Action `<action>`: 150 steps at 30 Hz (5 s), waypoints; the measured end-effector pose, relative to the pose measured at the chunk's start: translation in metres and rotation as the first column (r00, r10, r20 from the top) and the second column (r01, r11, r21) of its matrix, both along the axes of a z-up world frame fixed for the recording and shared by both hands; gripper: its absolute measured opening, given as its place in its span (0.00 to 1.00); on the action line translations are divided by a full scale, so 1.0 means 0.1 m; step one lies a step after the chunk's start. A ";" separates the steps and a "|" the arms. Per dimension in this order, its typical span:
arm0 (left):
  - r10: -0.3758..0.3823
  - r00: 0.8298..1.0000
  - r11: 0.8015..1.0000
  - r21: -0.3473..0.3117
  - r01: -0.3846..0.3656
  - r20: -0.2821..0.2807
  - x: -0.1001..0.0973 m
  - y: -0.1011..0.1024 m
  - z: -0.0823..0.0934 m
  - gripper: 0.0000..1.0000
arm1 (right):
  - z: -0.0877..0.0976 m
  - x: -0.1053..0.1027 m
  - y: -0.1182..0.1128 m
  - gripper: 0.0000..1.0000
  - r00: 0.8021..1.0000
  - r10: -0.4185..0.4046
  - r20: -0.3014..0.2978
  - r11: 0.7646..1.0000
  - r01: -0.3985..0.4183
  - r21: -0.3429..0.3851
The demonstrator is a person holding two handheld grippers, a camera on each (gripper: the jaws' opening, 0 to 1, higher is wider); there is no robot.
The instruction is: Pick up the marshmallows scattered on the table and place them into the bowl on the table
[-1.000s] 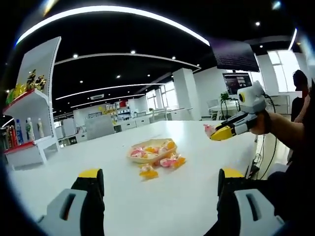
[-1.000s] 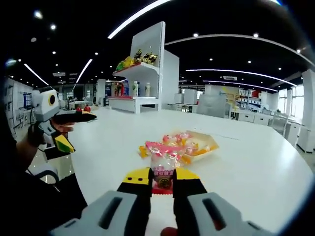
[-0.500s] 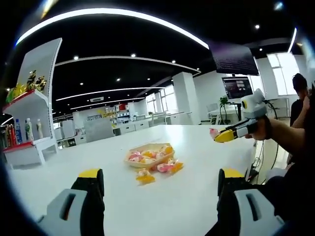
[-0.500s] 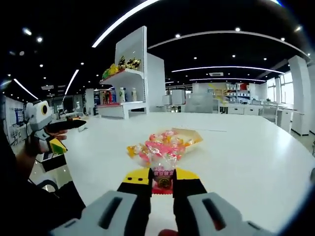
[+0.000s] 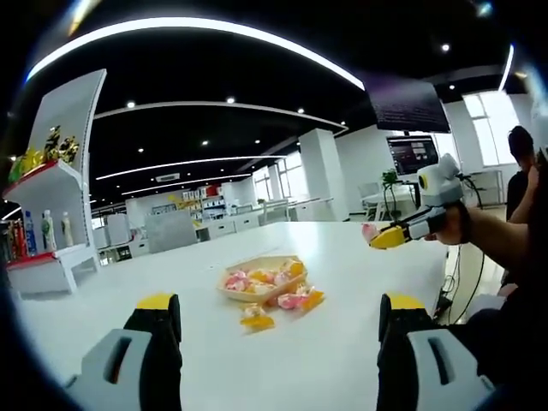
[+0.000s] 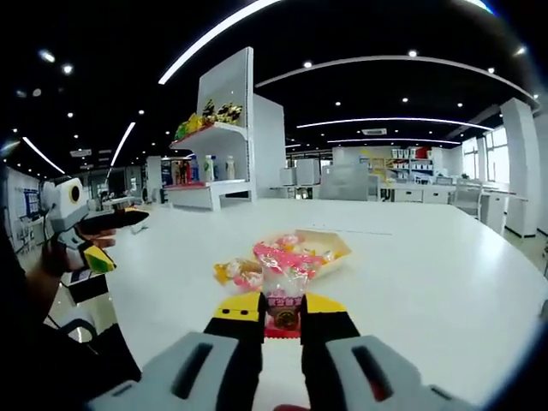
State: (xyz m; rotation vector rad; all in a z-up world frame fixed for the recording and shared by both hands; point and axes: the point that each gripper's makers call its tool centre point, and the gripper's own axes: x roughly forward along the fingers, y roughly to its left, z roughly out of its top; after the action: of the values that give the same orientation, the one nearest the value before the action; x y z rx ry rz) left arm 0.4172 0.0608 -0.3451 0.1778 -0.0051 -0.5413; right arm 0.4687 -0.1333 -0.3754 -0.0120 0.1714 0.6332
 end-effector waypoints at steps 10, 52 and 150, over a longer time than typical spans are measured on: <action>-0.013 1.000 1.000 0.019 0.013 0.027 0.22 0.11 0.07 0.95 | 0.10 0.16 0.18 0.14 0.997 0.043 -0.063 0.996 -0.038 0.085; -0.019 0.999 0.999 0.044 0.017 0.028 0.96 0.27 0.31 0.95 | 0.48 1.65 0.53 0.14 0.997 0.034 -0.066 0.998 -0.038 -0.053; -0.040 0.999 0.997 0.060 0.041 -0.020 0.87 0.11 0.18 0.95 | 0.22 2.16 0.80 0.91 1.000 0.016 0.010 0.996 -0.015 -0.084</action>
State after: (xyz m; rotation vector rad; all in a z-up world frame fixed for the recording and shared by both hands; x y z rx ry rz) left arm 0.5045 0.0718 -0.3275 0.2319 0.0260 -0.5843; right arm 0.6843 -0.0533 -0.3535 -0.0976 0.1874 0.6414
